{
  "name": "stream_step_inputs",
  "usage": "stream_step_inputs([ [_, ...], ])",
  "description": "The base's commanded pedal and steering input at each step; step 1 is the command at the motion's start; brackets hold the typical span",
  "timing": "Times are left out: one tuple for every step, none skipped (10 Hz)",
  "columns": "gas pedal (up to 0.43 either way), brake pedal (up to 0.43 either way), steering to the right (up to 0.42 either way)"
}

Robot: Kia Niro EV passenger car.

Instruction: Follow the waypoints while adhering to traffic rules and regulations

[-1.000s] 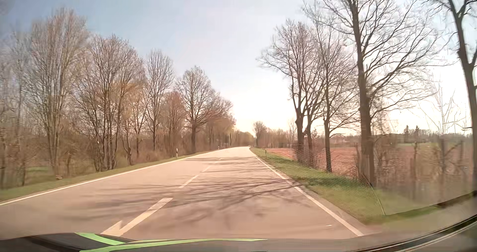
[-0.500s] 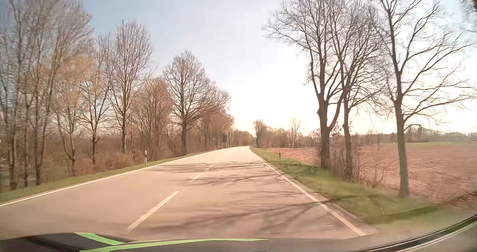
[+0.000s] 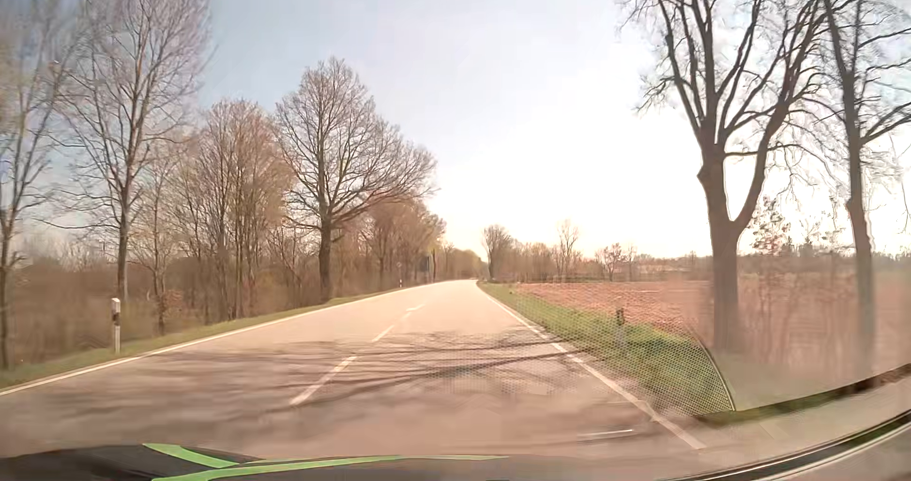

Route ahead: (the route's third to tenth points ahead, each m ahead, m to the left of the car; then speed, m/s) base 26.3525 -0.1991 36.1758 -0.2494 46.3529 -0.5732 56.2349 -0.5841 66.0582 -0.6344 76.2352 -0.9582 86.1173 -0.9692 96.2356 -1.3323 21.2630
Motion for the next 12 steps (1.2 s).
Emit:
stream_step_inputs([
  [0.169, 0.000, 0.001],
  [0.169, 0.000, 0.001],
  [0.169, 0.000, 0.000],
  [0.169, 0.000, 0.000],
  [0.169, 0.000, 0.000],
  [0.169, 0.000, 0.000],
  [0.169, 0.000, 0.000],
  [0.169, 0.000, 0.000],
  [0.169, 0.000, 0.000],
  [0.169, 0.000, 0.001],
  [0.169, 0.000, 0.000],
  [0.169, 0.000, 0.001],
])
